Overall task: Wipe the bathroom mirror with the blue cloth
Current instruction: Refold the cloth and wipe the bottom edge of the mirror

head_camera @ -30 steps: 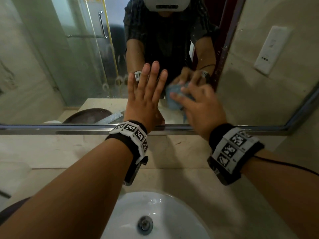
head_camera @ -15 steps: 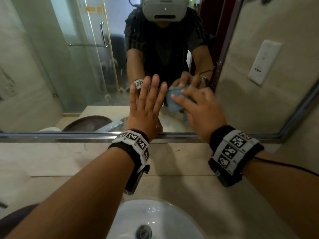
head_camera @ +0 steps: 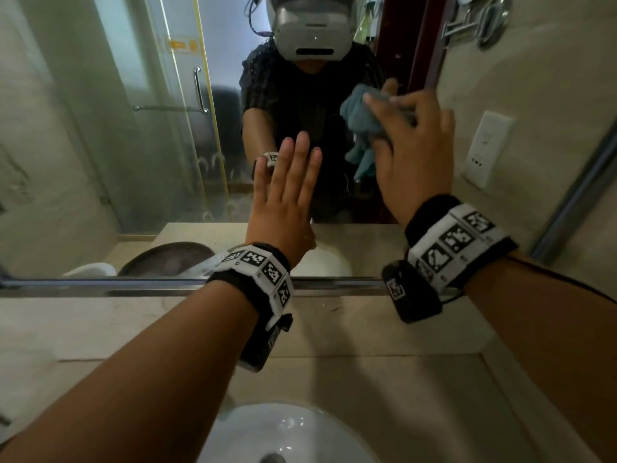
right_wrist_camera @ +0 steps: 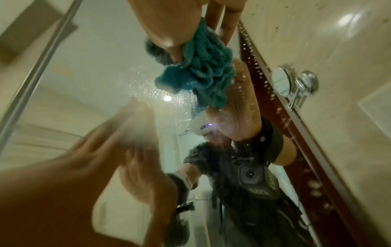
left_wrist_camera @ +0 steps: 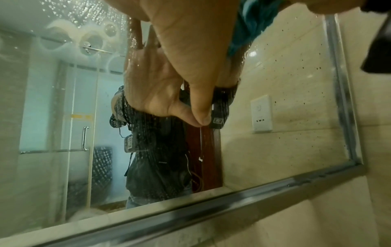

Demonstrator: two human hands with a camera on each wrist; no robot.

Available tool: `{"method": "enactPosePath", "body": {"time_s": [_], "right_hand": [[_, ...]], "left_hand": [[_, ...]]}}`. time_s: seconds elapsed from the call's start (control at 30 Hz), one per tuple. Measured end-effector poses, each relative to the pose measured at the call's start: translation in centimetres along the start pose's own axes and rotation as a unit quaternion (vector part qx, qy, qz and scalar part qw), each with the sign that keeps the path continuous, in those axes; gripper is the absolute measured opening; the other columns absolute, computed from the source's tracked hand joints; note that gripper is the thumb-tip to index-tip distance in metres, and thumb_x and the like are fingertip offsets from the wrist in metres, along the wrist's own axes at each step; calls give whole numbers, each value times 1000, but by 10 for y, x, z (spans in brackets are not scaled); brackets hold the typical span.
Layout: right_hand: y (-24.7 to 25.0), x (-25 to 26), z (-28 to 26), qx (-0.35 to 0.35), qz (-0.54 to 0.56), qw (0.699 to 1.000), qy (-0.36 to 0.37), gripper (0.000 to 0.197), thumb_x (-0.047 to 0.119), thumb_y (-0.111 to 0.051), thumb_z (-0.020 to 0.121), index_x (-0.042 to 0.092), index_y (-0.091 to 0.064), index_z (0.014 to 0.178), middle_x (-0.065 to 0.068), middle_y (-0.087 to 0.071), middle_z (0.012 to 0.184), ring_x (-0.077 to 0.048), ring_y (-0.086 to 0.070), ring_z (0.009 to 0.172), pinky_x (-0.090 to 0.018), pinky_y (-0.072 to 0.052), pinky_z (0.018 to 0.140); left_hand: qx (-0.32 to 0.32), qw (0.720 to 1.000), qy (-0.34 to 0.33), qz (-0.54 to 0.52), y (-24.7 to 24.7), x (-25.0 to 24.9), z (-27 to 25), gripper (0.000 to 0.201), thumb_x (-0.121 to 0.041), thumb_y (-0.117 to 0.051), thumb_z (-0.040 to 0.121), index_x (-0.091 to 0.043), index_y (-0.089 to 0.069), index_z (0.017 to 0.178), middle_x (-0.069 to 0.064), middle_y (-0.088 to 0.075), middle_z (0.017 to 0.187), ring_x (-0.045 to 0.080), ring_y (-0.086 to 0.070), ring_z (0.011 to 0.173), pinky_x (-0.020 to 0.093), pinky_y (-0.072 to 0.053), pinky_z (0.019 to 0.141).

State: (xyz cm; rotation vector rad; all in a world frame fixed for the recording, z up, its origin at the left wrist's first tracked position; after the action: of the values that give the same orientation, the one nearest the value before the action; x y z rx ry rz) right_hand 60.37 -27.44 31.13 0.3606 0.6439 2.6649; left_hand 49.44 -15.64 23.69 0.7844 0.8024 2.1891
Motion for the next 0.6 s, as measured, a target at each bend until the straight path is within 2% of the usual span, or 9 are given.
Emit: {"method": "enactPosePath", "body": {"time_s": [0.07,0.13,0.2,0.27,0.33,0.43,0.5,0.57,0.6], "right_hand": [[-7,4,-4,-5,-9,1000,21,49,8,-53,83,22,-56,129,-21,-53,122,-42,-46,109,-50,-38,87],[-26,2,-39,40,-29,992,117,55,1,-62,72,18,-60,124,-23,-55,116,-42,-44,104,-53,-45,80],[-37,-8,-79,98,-42,983,153,60,-2,-73,62,18,-65,118,-19,-58,109,-31,-38,96,-46,-51,71],[-37,-19,-91,125,-35,980,148,62,2,-83,57,17,-67,114,-18,-60,110,-27,-34,90,-41,-51,69],[-28,-17,-80,131,-27,980,144,61,1,-83,59,16,-65,116,-18,-59,114,-29,-35,91,-41,-50,69],[-9,-9,-36,60,-2,996,65,49,5,-66,78,20,-60,124,-17,-54,122,-38,-45,104,-44,-44,84],[-3,-7,-17,3,31,999,6,44,10,-52,85,24,-58,126,-15,-53,124,-36,-46,112,-43,-37,91],[-9,-6,-24,-6,39,999,-7,45,11,-50,85,25,-57,127,-15,-53,125,-36,-45,113,-43,-35,92],[-15,-4,-36,15,25,999,17,45,9,-52,85,24,-58,126,-16,-53,124,-37,-46,112,-46,-36,91]], "left_hand": [[-11,1000,3,11,-2,-1,2,136,-67,-69,61,-8,21,144,14,21,152,29,22,139,50,10,112],[-20,1000,4,19,-4,0,4,140,-73,-68,56,-8,18,145,15,18,151,31,15,140,50,9,112],[-27,999,2,20,-5,1,4,142,-75,-68,52,-7,16,146,14,14,152,32,10,140,50,6,113],[-28,1000,1,15,-7,2,4,143,-74,-69,52,-8,16,145,14,13,152,32,9,140,50,6,113],[-26,1000,-3,4,-7,2,4,144,-72,-72,51,-8,17,145,13,13,152,31,10,140,49,8,112],[-27,1000,3,12,-8,1,3,146,-72,-72,49,-8,18,144,13,13,152,31,8,140,49,9,112],[-28,999,7,25,-8,1,3,147,-75,-71,48,-8,17,145,13,11,153,31,6,141,50,4,113],[-30,999,8,28,-7,1,3,148,-76,-70,46,-8,15,146,13,9,153,31,5,141,50,2,113],[-33,999,7,26,-7,2,3,147,-75,-71,46,-8,13,147,13,8,154,31,5,141,50,3,113]]}}
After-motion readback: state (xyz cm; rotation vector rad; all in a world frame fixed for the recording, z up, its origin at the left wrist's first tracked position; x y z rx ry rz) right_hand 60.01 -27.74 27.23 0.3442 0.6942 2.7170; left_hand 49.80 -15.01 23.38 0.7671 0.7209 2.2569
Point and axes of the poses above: each hand's wrist, its own z-axis towards the middle knuckle, its own y-axis out of the back of the hand, x = y × z, the point moved 2 cm from there along z, towards the middle knuckle
